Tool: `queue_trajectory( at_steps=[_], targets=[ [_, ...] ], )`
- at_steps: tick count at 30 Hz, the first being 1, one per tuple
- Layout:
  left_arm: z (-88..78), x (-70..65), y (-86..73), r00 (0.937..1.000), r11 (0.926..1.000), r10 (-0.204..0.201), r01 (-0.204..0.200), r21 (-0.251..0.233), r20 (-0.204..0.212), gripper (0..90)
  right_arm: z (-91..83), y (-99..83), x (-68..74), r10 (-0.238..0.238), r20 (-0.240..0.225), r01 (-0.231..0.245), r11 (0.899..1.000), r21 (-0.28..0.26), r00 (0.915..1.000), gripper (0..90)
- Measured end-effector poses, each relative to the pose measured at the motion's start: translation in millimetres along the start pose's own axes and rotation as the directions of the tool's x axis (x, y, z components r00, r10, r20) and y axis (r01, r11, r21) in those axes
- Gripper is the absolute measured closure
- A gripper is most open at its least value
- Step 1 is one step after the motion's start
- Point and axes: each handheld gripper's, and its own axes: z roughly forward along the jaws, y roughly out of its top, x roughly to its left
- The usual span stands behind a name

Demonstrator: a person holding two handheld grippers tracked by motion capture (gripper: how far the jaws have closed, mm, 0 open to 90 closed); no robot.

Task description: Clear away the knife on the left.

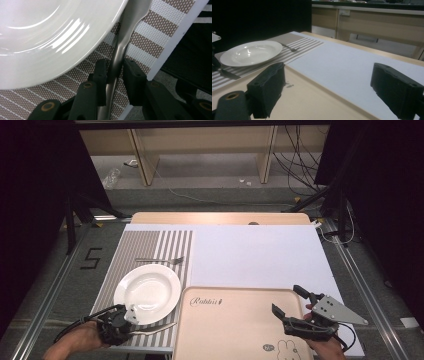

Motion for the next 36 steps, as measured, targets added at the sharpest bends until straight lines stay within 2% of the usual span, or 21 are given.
queue_trajectory(
  at_steps=[4,5,11,13,14,20,22,24,27,31,33,36],
  targets=[
    [-0.5,-5.4,1.3,0.9983,0.9985,0.054,-0.053,0.013,-0.023,77.8,-1.5,0.4,-0.6,0.004,0.009,-0.004,1.000,-0.015,0.9999,14.7],
    [-0.4,-5.0,1.1,0.9993,0.9994,0.034,-0.034,0.007,-0.017,78.3,-1.3,0.2,-0.7,0.007,0.008,-0.007,1.000,-0.014,0.9999,14.7],
    [-0.9,-4.1,-1.7,0.9991,0.9992,0.039,-0.039,-0.013,-0.017,79.0,-0.7,0.0,0.1,0.002,0.001,-0.002,1.000,-0.002,1.0000,14.8],
    [-1.2,-4.6,-1.4,0.9992,0.9992,0.038,-0.038,-0.010,-0.015,79.1,-0.7,0.0,-0.2,0.001,0.002,-0.001,1.000,-0.004,1.0000,15.0],
    [-1.8,-4.1,-1.0,0.9984,0.9985,0.055,-0.055,-0.001,-0.013,79.2,-0.7,0.1,-0.2,0.002,0.003,-0.002,1.000,-0.005,1.0000,15.0],
    [-3.4,-4.8,-1.9,0.9985,0.9983,0.054,-0.054,0.020,0.008,79.3,-0.6,-0.2,-0.6,0.001,0.003,-0.001,1.000,-0.002,1.0000,15.2],
    [-3.3,-5.9,-3.5,0.9992,0.9993,0.035,-0.035,0.012,0.020,79.3,-0.6,-0.2,-0.8,0.001,0.004,-0.001,1.000,0.001,1.0000,15.3],
    [-4.1,-6.8,-4.9,0.9991,0.9990,0.038,-0.038,0.024,0.017,79.3,-0.2,-0.5,-0.5,0.001,0.002,-0.001,1.000,0.000,1.0000,15.3],
    [-4.7,-8.8,-6.7,0.9997,0.9996,0.022,-0.022,0.018,0.013,79.3,0.4,-0.6,0.1,0.001,-0.001,-0.001,1.000,0.002,1.0000,15.3],
    [-8.3,-12.7,-7.9,0.9993,0.9990,0.037,-0.037,0.023,0.007,79.3,0.4,-0.7,0.2,0.001,-0.002,-0.001,1.000,0.004,1.0000,15.3],
    [-10.3,-13.7,-8.1,0.9989,0.9990,0.042,-0.042,0.014,0.020,79.3,0.1,-0.6,-0.1,0.001,-0.002,-0.001,1.000,0.014,1.0000,15.3],
    [-12.2,-16.1,-7.8,0.9990,0.9991,0.041,-0.041,0.006,0.018,79.3,1.3,-1.0,0.2,-0.003,-0.004,0.003,1.000,0.010,1.0000,15.3]
  ],
)
